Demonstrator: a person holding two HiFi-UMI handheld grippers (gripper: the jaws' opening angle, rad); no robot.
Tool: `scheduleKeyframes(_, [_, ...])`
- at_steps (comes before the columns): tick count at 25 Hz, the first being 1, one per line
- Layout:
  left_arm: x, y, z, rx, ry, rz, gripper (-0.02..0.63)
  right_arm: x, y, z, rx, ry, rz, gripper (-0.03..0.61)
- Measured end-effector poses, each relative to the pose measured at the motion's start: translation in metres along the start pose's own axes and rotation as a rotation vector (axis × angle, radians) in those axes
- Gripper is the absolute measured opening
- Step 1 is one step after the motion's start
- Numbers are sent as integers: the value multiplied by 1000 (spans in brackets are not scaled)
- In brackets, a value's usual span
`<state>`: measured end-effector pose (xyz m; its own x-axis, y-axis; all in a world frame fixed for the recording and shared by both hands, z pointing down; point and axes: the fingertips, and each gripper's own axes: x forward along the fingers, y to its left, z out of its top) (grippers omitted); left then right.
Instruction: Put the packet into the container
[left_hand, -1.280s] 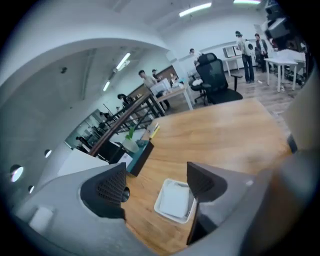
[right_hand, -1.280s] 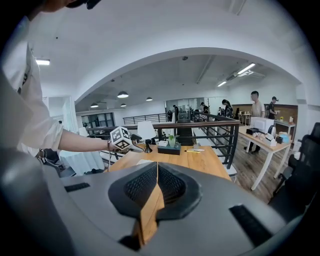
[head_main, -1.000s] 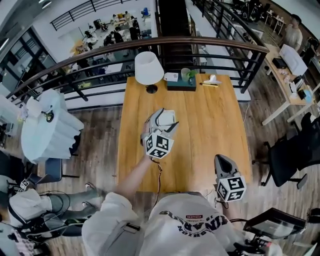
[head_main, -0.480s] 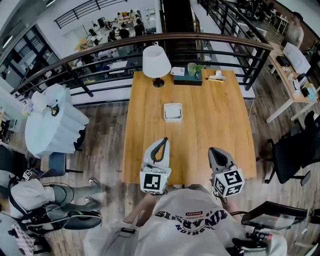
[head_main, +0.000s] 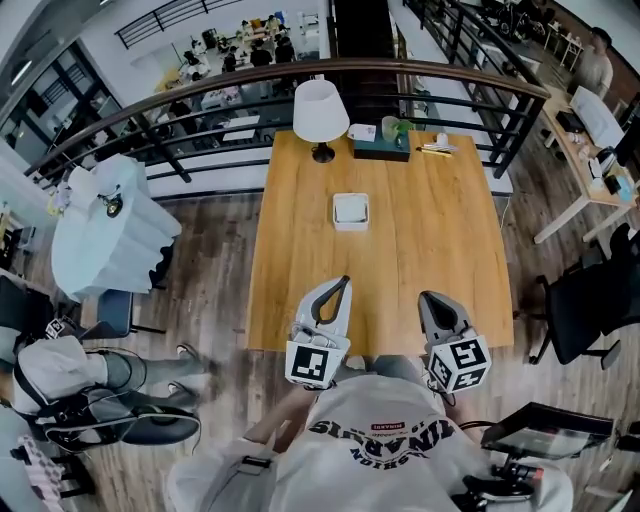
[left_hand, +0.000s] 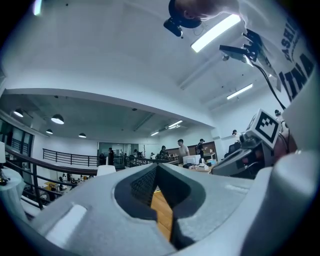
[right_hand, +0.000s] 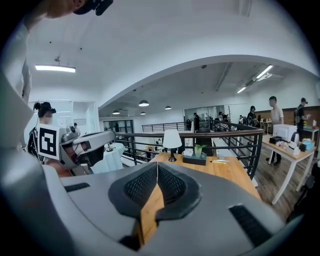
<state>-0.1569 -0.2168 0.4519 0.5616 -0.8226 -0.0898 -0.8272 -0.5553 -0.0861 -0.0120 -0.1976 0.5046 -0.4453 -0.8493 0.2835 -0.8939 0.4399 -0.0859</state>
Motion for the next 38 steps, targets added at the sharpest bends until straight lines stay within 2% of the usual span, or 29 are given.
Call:
scheduleKeyframes(6, [-26, -31, 4, -9, 1, 4, 3, -34, 4, 1, -26, -26, 10, 10])
scheduleKeyframes(10, [-53, -64, 15, -12, 0, 35, 3, -85, 3, 6, -37, -66, 5, 11])
scheduleKeyframes(13, [-71, -110, 26, 10, -5, 28, 3, -144, -12, 0, -55, -93, -31, 9])
scheduleKeyframes(16, [-92, -165, 35, 22, -12, 35, 3, -207, -25, -22, -66, -90, -51, 9])
scheduleKeyframes(22, [-155, -276, 46, -10, 0, 99, 3, -329, -29, -68, -87, -87, -28, 9])
scheduleKeyframes(27, [-206, -338, 70, -5, 5, 134, 3, -406, -21, -81, -119, -130, -3, 9])
scheduleKeyframes(31, [-234, -370, 77, 50, 23, 110, 3, -438, -16, -88, -68, -156, -4, 9])
scheduleKeyframes(34, [-248, -386, 76, 38, 24, 76, 3, -449, -9, -93, -45, -162, -8, 9])
scheduleKeyframes(38, [-264, -399, 81, 17, 29, 69, 3, -460, 8, -84, -65, -168, 5, 9])
